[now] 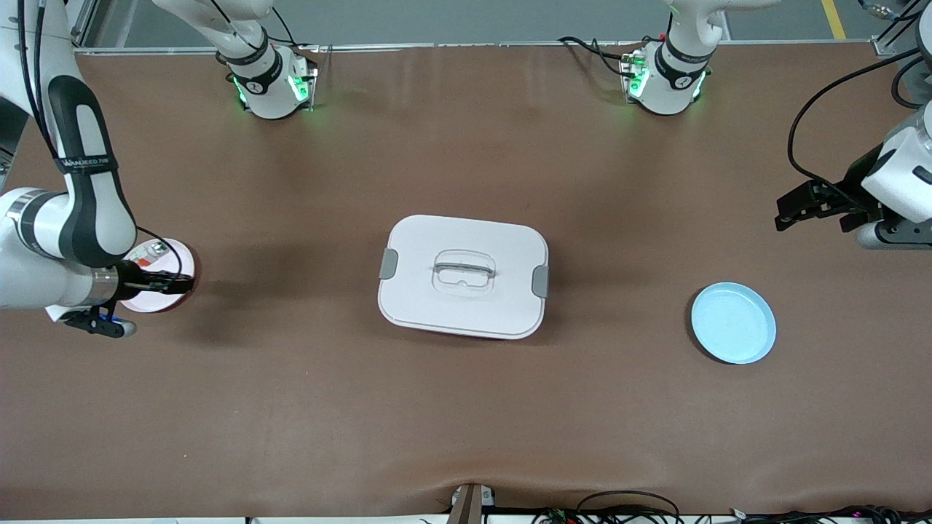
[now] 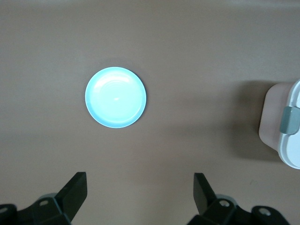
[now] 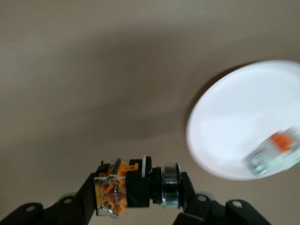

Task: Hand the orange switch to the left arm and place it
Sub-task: 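Lift the switch over the box with the right gripper while the left gripper approaches, then close the left gripper on the switch held by the right gripper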

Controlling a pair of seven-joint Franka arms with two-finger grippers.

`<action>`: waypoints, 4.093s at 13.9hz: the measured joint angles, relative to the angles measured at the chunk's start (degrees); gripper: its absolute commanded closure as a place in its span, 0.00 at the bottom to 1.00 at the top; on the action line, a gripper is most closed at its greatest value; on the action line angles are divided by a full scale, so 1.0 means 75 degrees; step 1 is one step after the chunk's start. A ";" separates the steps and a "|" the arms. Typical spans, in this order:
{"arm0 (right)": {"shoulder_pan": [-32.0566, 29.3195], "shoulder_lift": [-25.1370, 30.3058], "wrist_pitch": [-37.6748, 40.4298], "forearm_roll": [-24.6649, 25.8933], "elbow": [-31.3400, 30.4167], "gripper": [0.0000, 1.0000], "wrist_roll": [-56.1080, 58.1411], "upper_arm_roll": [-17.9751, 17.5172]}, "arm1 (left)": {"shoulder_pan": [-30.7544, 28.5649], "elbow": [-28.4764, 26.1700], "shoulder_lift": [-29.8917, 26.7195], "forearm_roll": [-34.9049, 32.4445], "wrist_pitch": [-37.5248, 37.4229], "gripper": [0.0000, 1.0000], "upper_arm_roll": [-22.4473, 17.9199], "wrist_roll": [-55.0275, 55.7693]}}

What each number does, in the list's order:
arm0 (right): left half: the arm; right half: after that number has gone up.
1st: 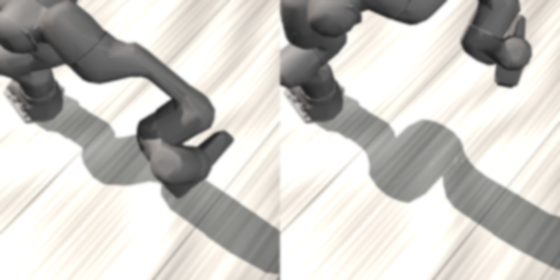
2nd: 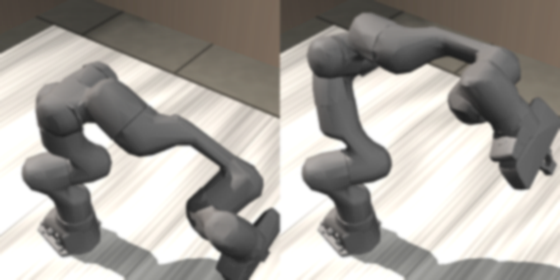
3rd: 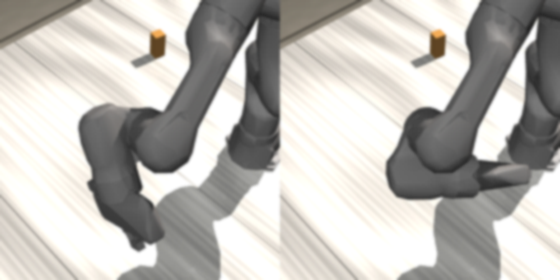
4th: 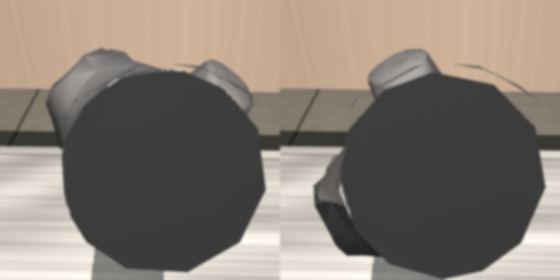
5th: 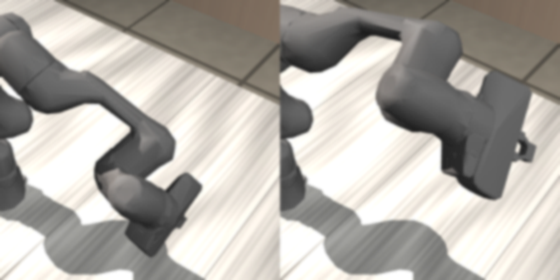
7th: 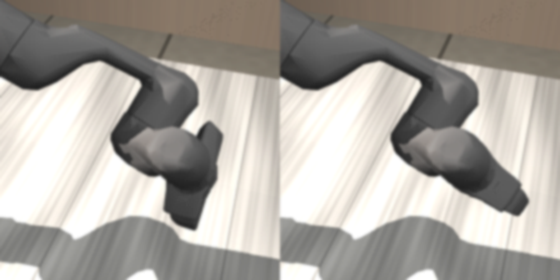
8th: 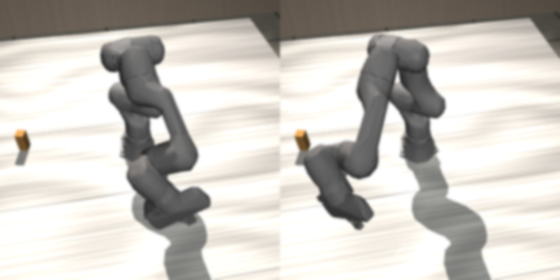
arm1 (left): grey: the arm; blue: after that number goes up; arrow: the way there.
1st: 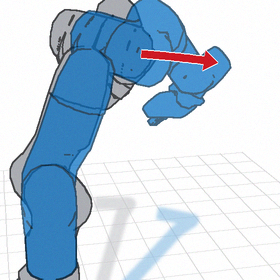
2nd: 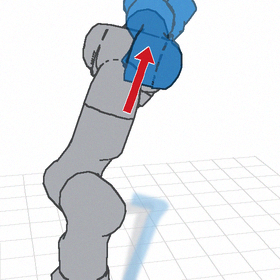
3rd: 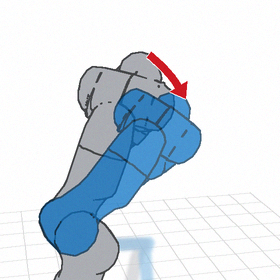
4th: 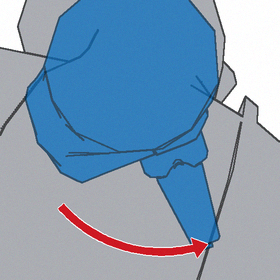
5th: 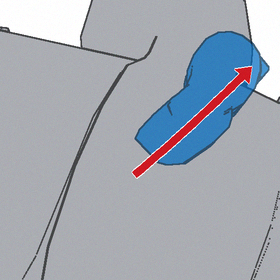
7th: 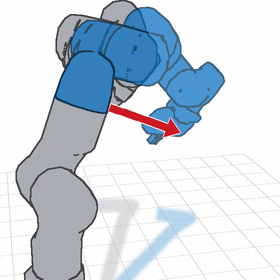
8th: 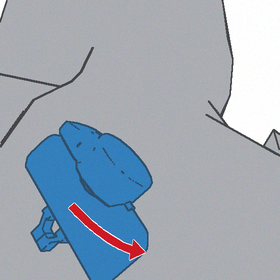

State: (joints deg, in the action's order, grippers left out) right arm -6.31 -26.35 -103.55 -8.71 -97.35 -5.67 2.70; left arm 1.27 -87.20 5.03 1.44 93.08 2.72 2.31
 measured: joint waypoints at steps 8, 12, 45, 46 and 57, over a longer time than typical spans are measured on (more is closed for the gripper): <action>0.1223 0.0059 0.1304 -0.2285 0.1367 1.00 -0.3460 -0.0020 | -0.0010 0.0034 0.0004 0.2498 -0.0002 0.00 0.0005 -0.0004; 0.1742 0.0057 0.1312 -0.2902 0.1854 1.00 -0.5144 -0.0030 | -0.0042 0.0015 0.0347 0.3777 0.0014 0.00 0.0002 -0.0004; 0.5263 -0.0883 -0.1760 -0.3857 0.4614 1.00 -1.3163 -0.0110 | 0.3069 0.0823 0.2413 0.5997 0.4153 0.00 0.0095 0.0716; 0.5278 -0.0884 -0.1797 -0.3863 0.4622 1.00 -1.3176 -0.0119 | 0.3097 0.0828 0.2432 0.5997 0.4232 0.00 0.0096 0.0654; 0.5465 -0.1062 -0.2244 -0.3882 0.4762 1.00 -1.3443 -0.0133 | 0.3294 0.0859 0.2565 0.5997 0.4431 0.47 0.0097 0.0597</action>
State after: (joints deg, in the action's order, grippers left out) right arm 34.68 -34.31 -120.38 -37.82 -61.63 -106.49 1.70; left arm 25.98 -80.75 24.27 46.42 126.31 3.44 6.78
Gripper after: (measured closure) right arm 0.282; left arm 0.000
